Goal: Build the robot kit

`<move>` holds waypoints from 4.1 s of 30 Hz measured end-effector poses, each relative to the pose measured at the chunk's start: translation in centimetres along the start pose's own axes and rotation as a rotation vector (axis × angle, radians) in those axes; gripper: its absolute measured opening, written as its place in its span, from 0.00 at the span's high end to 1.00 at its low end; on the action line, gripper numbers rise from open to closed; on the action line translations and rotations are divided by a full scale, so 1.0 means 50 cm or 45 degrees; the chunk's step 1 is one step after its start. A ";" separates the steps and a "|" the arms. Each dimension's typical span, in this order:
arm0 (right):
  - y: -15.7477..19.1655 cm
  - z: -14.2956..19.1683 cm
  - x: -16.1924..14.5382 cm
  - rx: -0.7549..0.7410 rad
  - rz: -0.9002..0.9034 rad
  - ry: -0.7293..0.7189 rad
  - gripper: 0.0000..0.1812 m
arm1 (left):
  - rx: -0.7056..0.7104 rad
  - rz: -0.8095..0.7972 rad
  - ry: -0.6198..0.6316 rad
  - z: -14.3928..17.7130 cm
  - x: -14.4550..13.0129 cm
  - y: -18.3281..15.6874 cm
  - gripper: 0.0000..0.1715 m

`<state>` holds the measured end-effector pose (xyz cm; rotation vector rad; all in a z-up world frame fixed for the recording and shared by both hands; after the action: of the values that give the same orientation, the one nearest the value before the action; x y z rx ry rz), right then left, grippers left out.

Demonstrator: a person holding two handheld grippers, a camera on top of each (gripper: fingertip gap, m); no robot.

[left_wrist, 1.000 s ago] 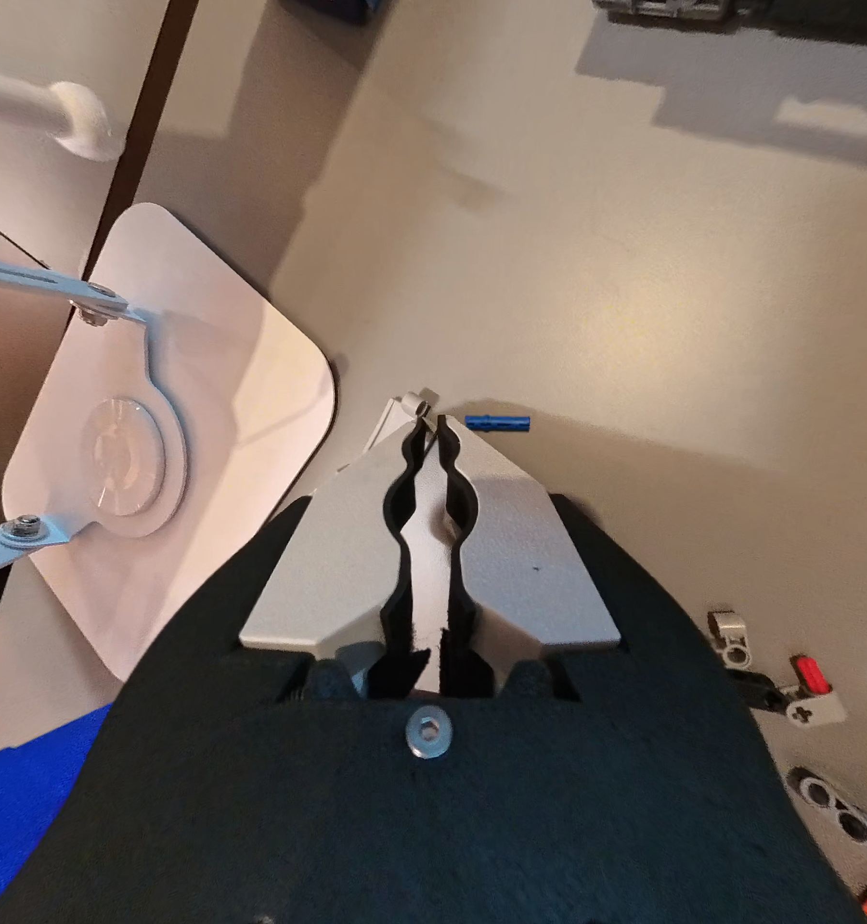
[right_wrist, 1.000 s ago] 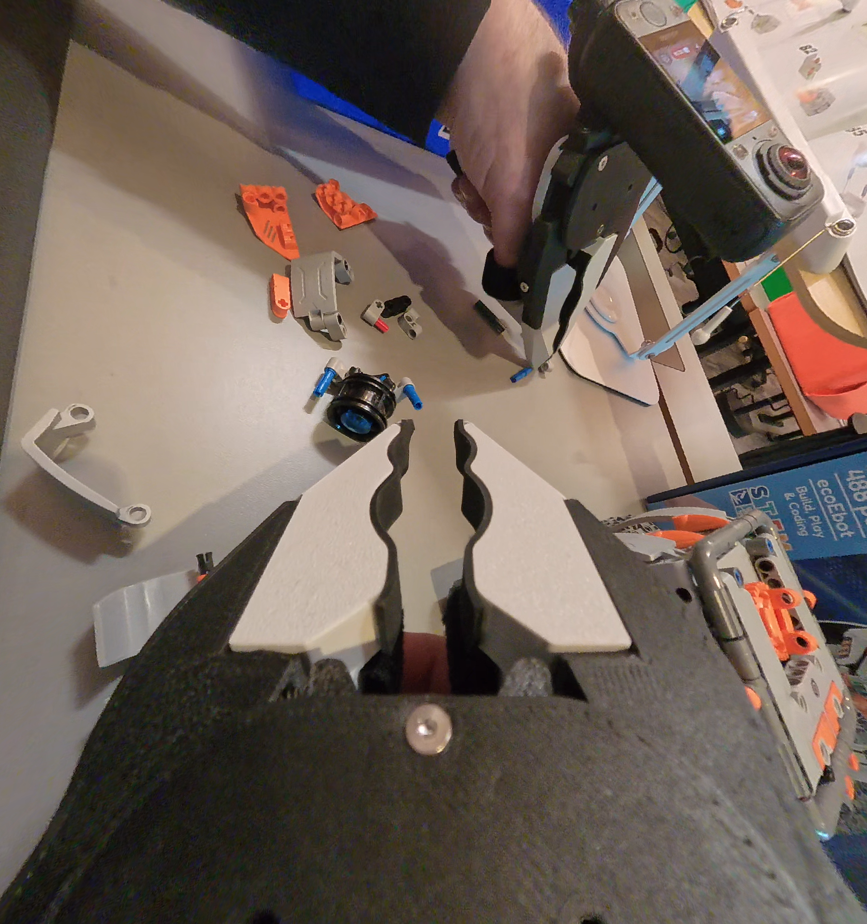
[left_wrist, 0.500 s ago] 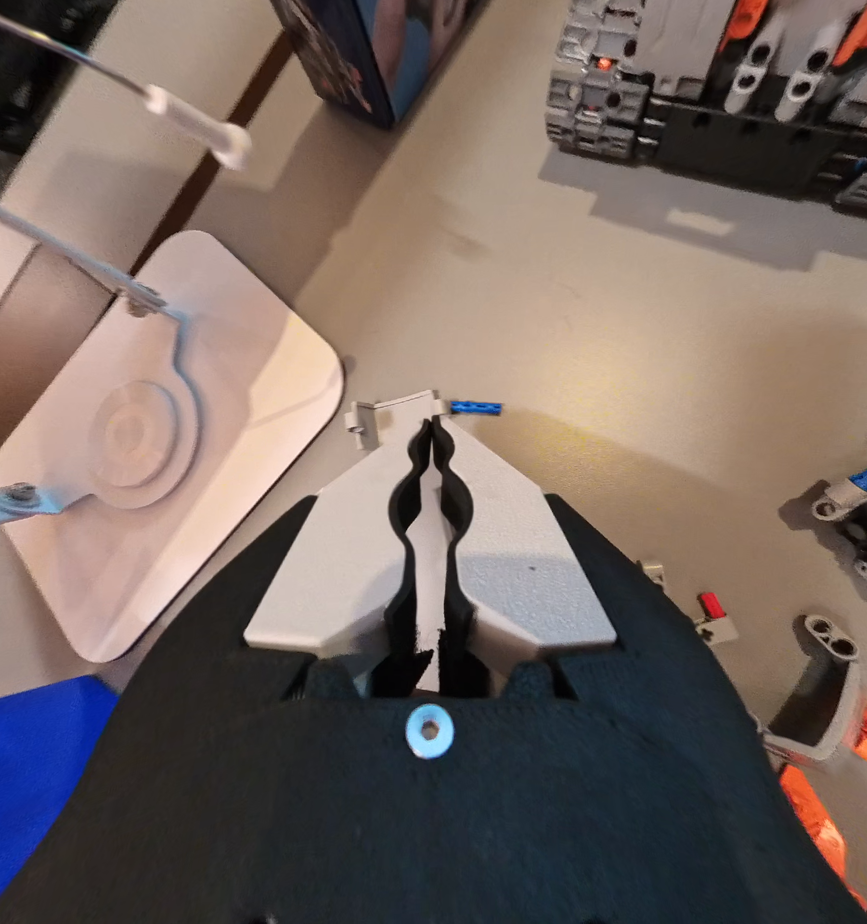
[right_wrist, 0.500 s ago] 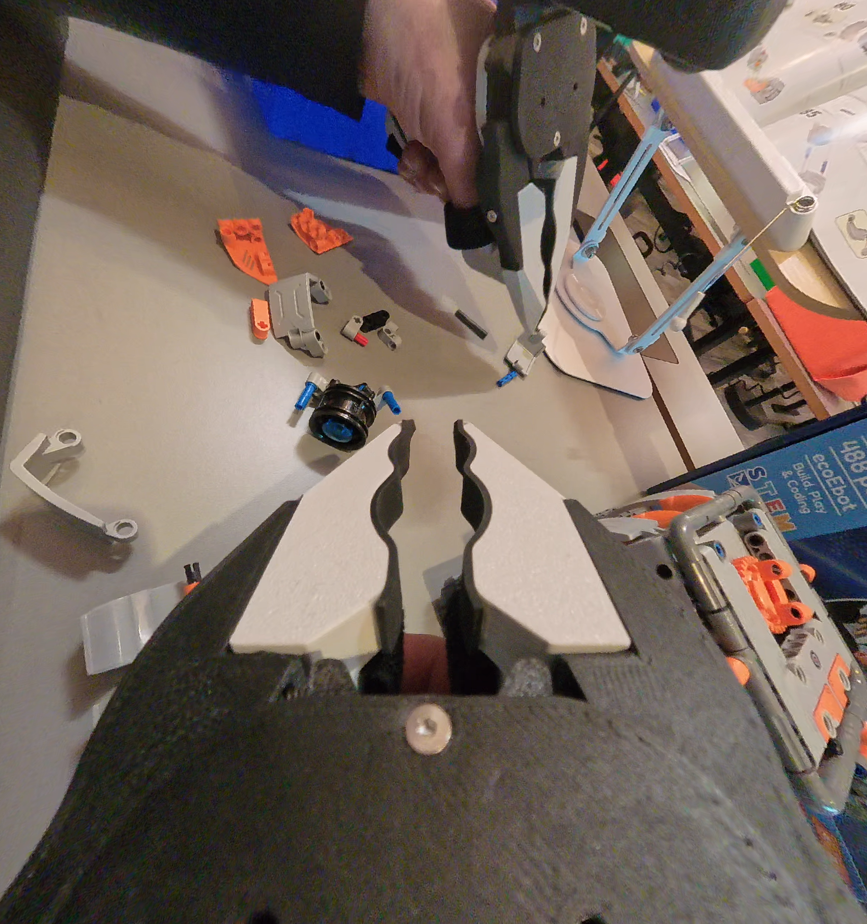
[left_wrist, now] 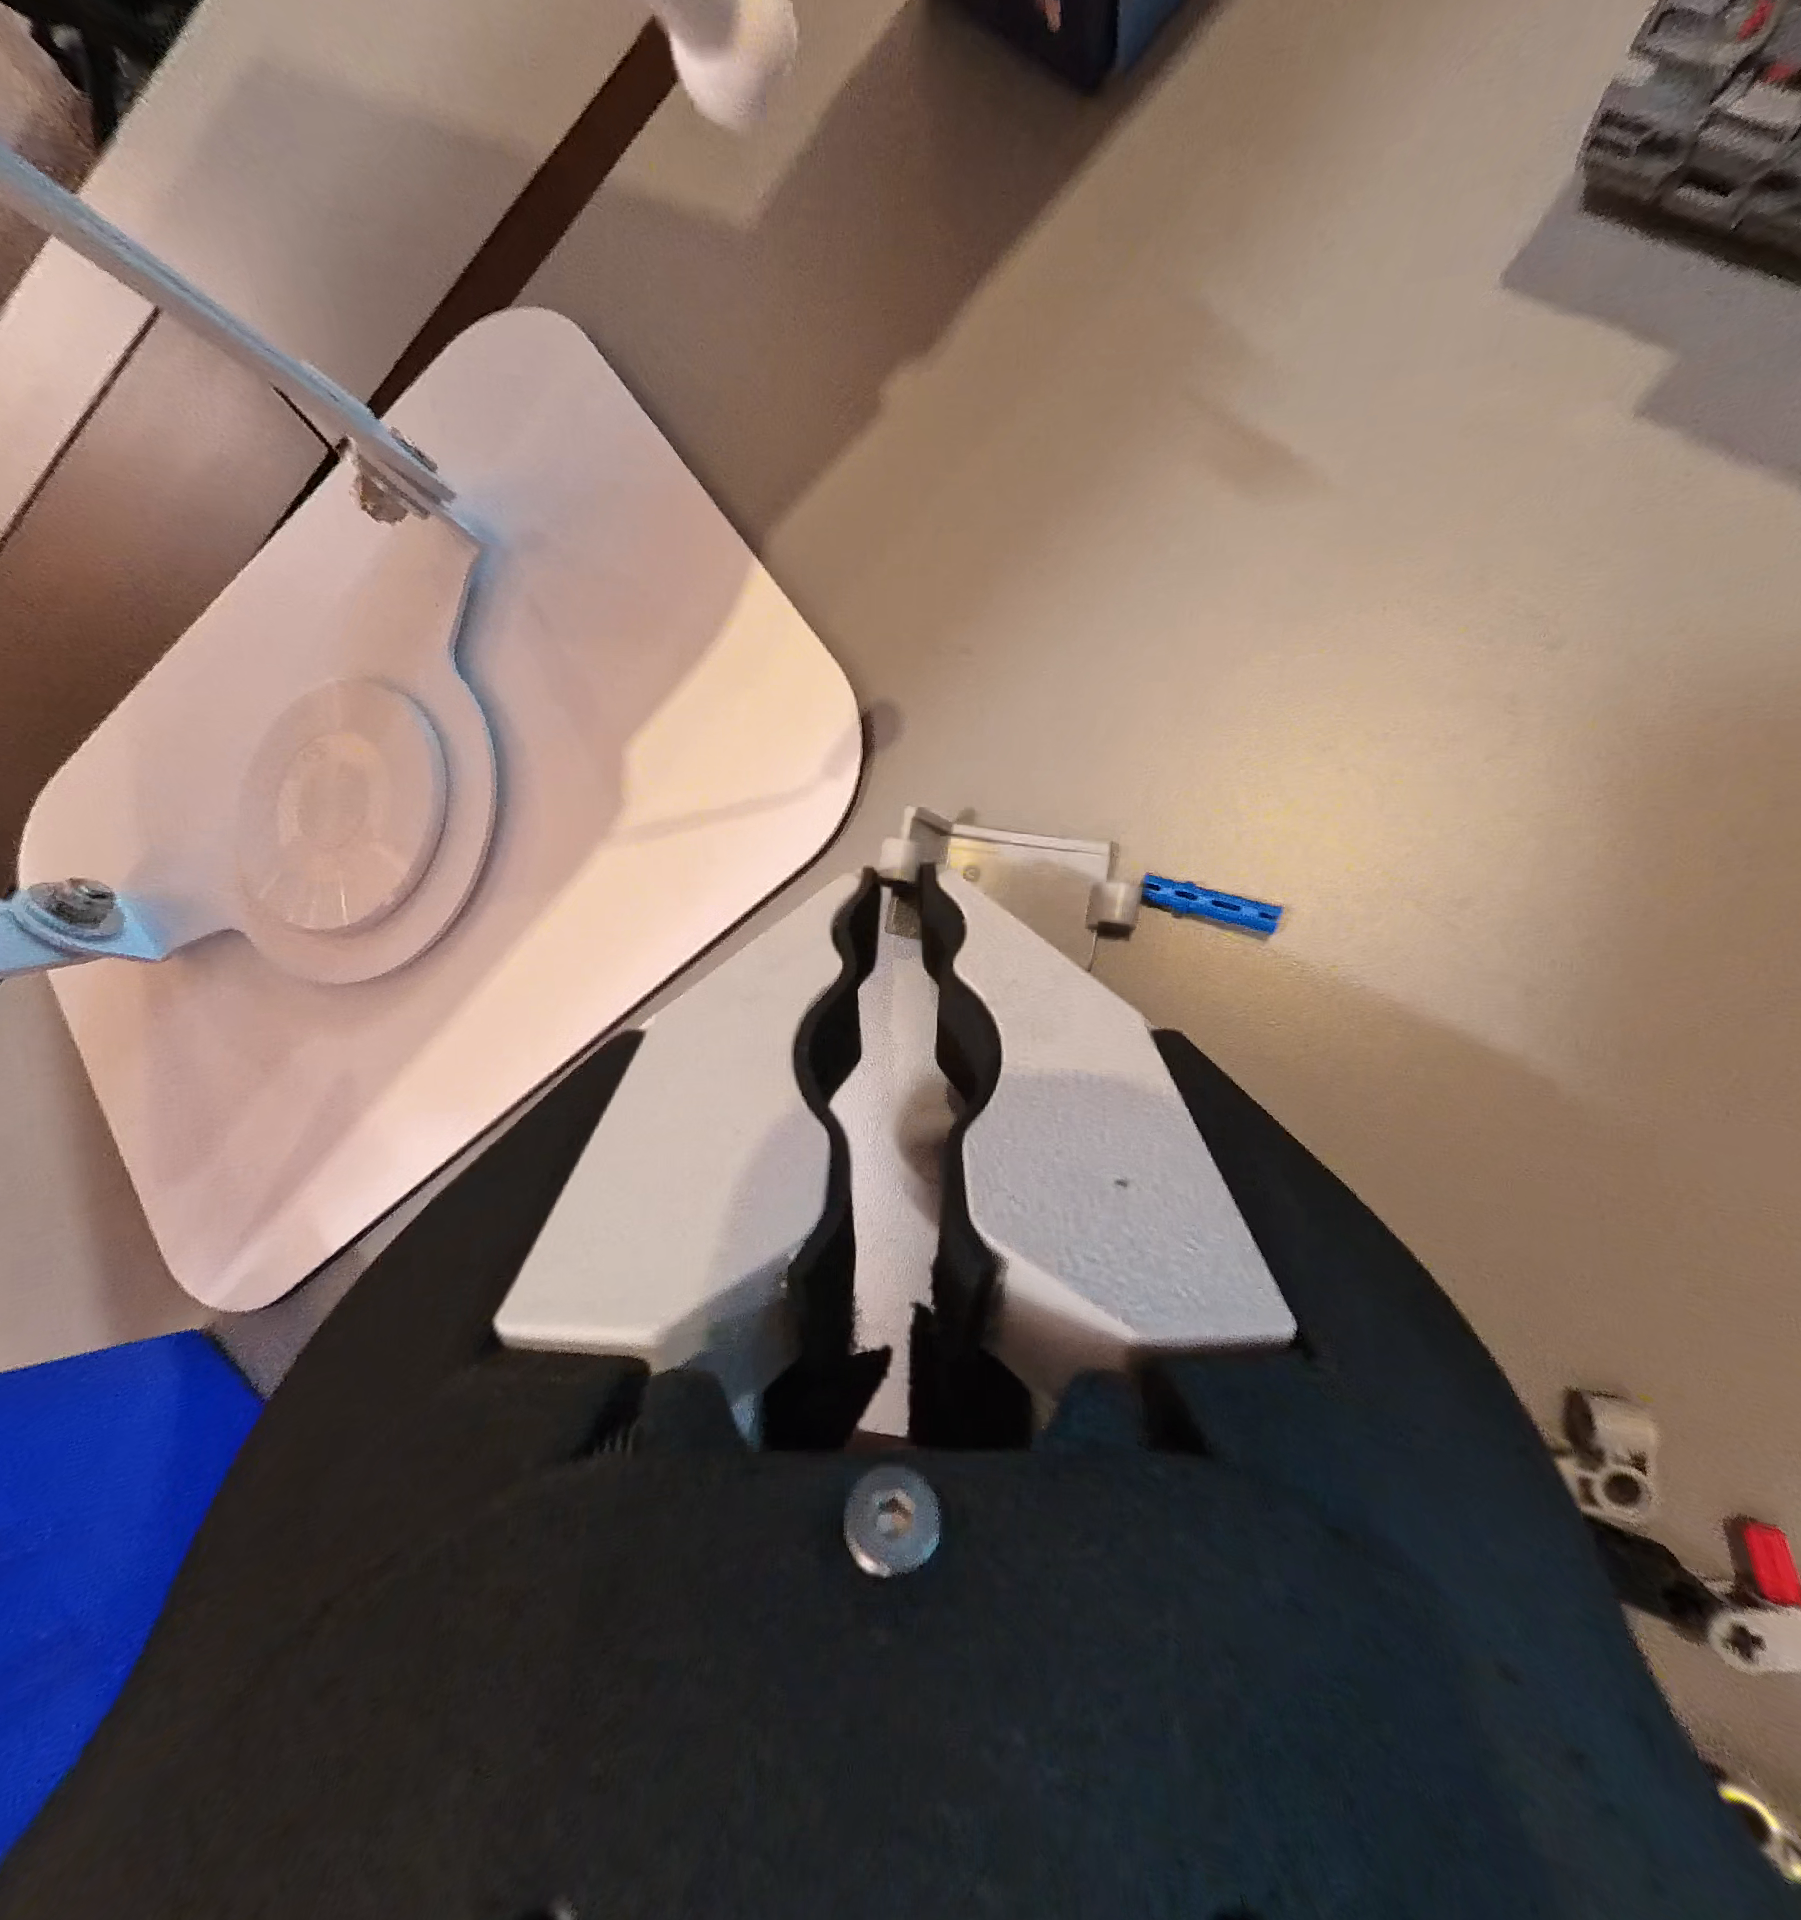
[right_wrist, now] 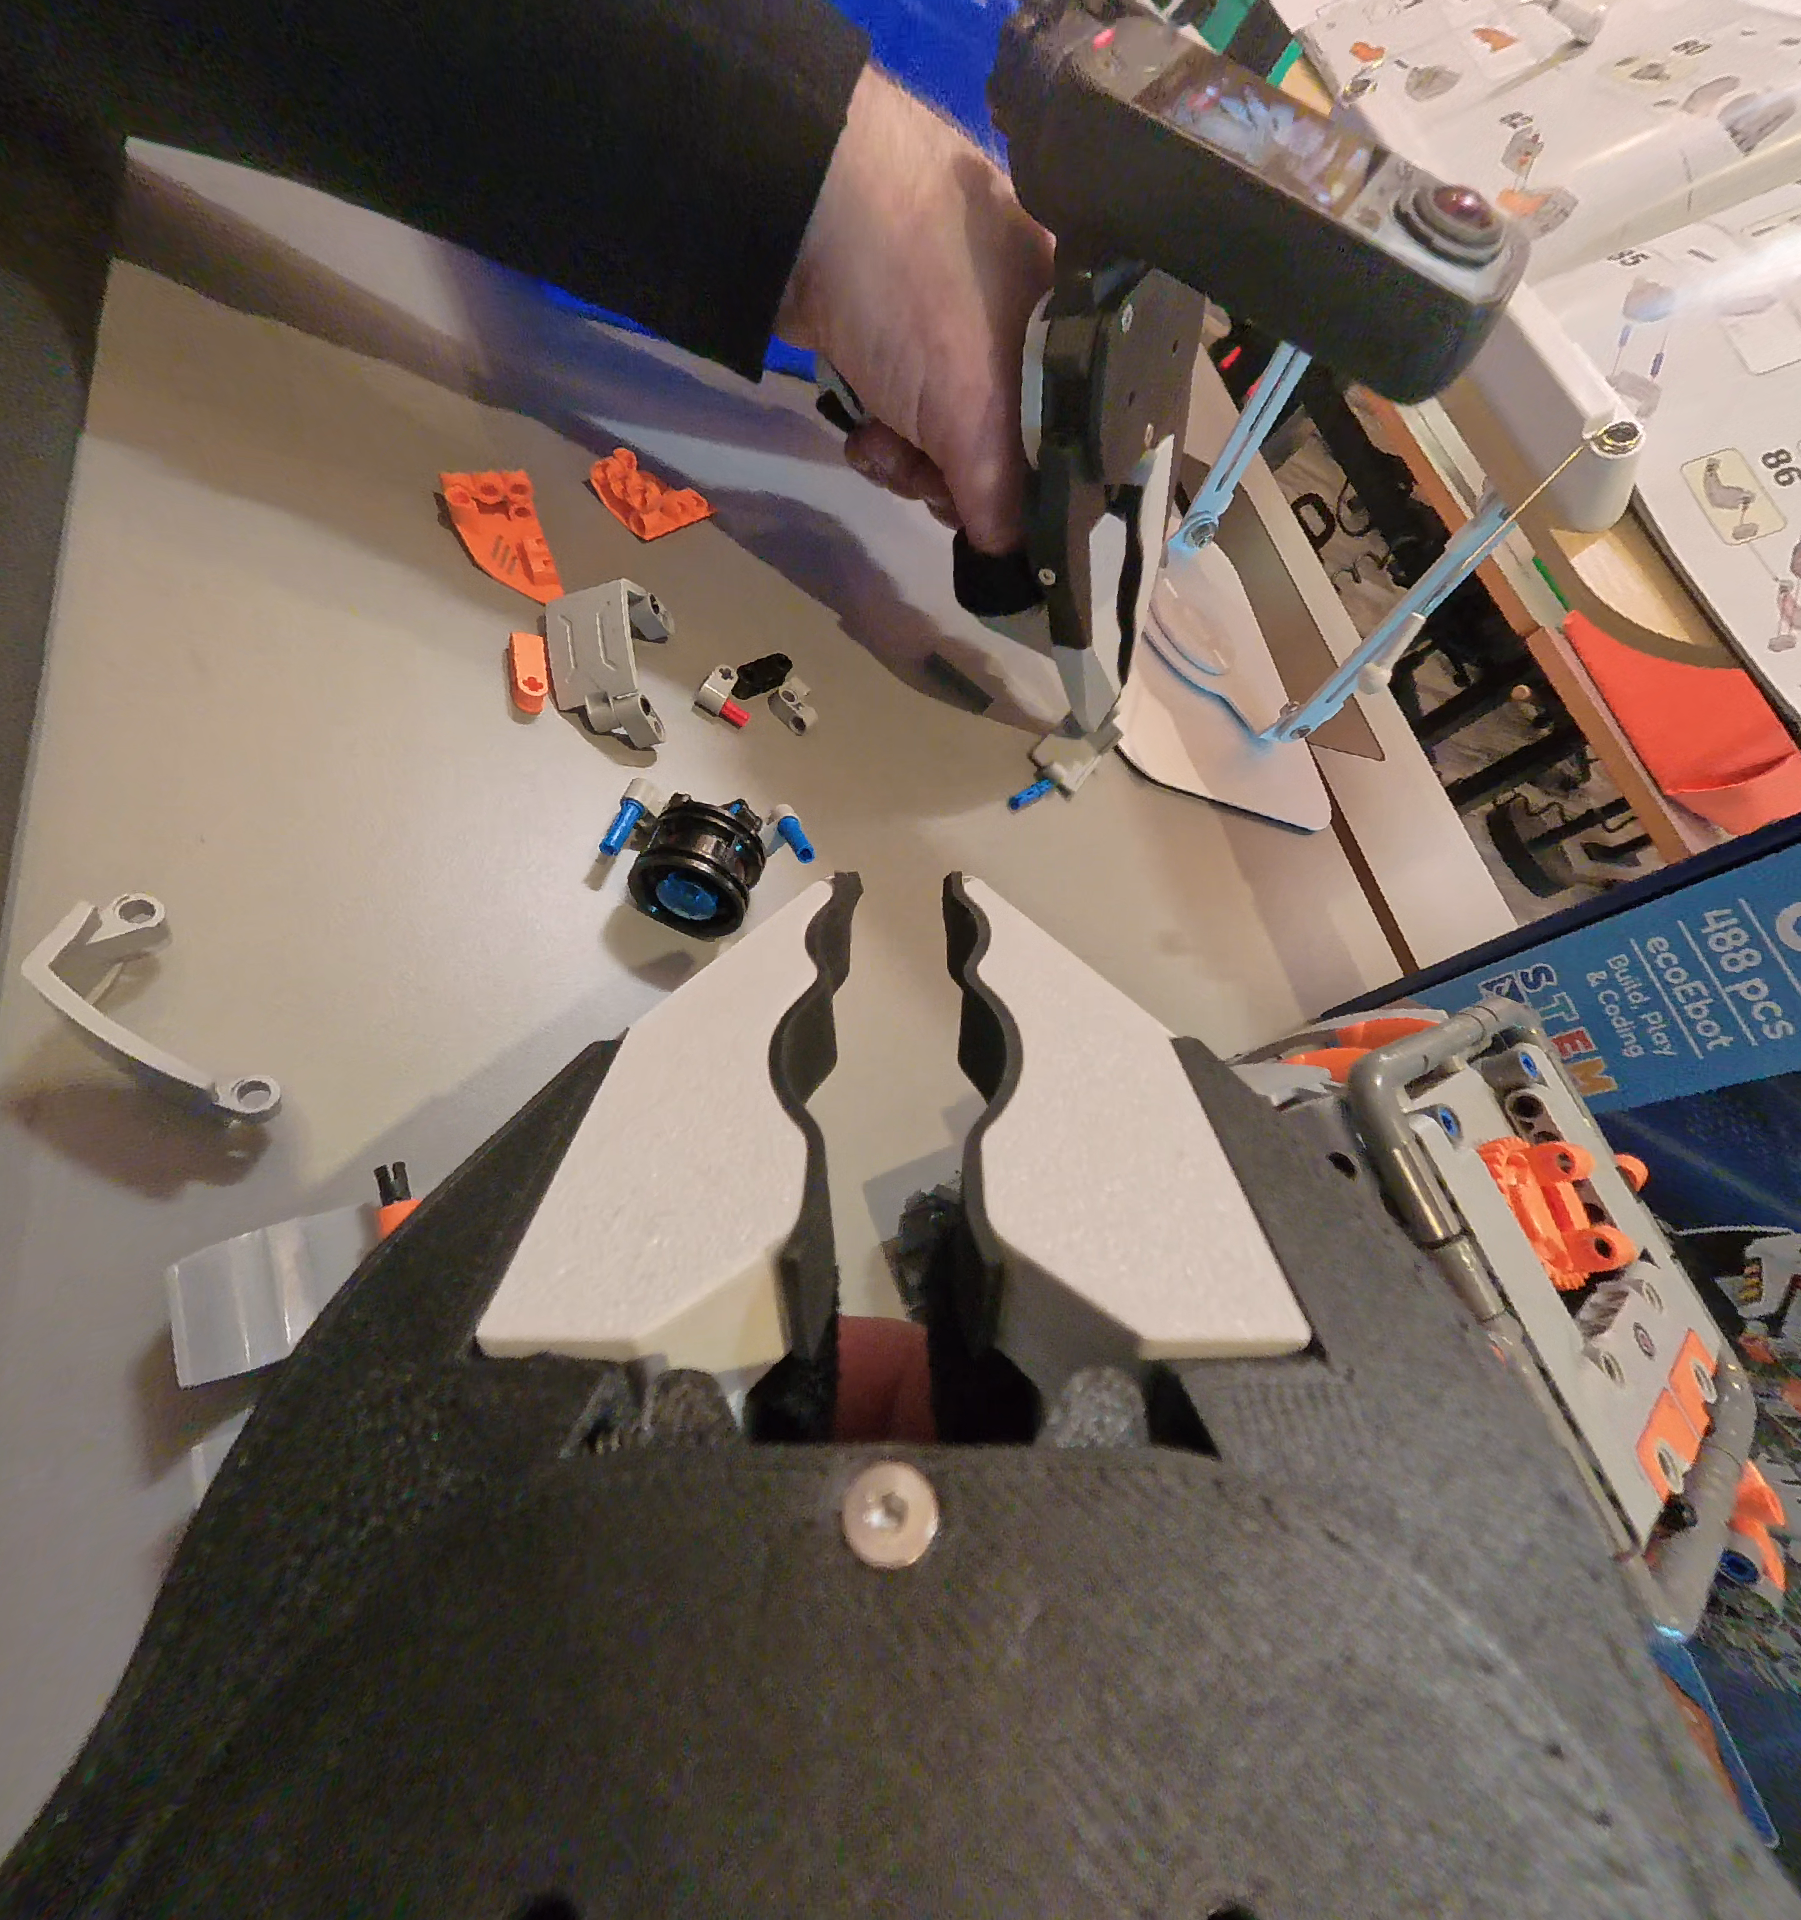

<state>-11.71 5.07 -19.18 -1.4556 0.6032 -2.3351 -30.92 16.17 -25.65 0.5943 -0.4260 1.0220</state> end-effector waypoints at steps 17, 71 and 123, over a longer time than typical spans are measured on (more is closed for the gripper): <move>-0.080 0.070 0.120 0.022 -0.685 -0.445 0.81 | -0.296 -0.412 -1.178 0.371 0.138 -0.202 0.98; 0.042 0.134 0.242 0.076 -0.548 -0.660 1.00 | -0.496 -0.864 -1.409 0.488 0.109 -0.356 0.86; 0.060 0.025 0.053 0.143 -0.855 -0.221 1.00 | -0.941 -0.569 -0.212 0.159 -0.072 -0.329 1.00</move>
<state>-11.56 1.00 -18.18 -2.0052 -0.0922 -2.5991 -18.52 2.32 -25.95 0.0904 -0.7327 0.3365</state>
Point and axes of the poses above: each gripper's, where its closed fingertips meet, z back along the fingers, x out of its top, y = z × x across the jaws, the point moved 2 cm from there along z, back along the fingers, and after that the axes turned 2 degrees about -x, right-handed, at the moved point
